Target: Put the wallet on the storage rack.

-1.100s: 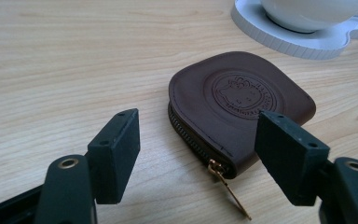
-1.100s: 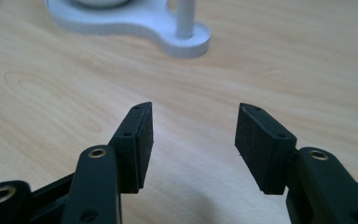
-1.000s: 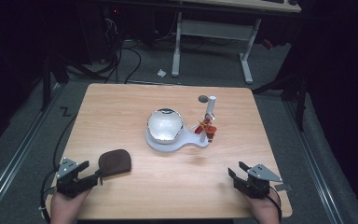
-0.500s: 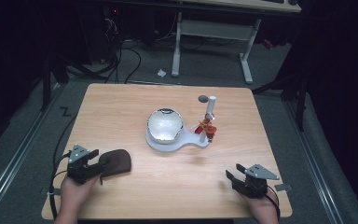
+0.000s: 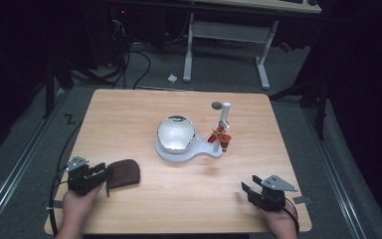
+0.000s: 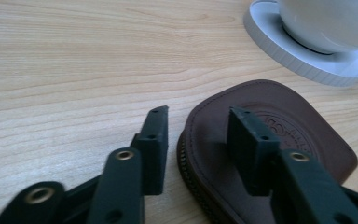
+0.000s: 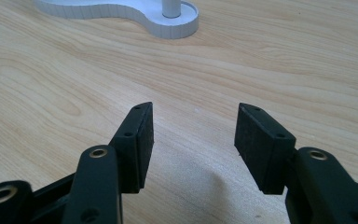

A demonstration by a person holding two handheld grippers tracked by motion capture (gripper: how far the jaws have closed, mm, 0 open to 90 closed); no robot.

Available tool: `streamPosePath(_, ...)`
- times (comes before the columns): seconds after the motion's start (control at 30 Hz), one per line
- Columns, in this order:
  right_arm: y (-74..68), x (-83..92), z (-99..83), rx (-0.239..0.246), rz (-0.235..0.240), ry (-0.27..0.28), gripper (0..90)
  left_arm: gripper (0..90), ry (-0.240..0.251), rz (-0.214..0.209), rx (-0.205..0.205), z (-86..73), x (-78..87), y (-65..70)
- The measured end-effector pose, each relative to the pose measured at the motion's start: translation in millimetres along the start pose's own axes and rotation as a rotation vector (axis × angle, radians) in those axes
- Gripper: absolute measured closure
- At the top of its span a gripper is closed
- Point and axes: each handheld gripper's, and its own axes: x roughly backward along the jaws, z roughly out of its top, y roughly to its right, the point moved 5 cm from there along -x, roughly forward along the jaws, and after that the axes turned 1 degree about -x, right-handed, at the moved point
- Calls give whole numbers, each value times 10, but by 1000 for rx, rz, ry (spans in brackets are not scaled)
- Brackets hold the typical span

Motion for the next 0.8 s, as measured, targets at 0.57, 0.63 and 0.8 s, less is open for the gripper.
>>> streamPosePath(0.57,7,-13,-13,-3,3,-11,474,619,-13,-133,79,-59,-12,37)
streamPosePath(0.63,4,-13,-14,-3,3,-11,474,626,-11,-140,91,-65,-14,31)
streamPosePath(0.8,5,-15,-20,-1,1,-13,475,650,-3,-115,100,-75,-1,22)
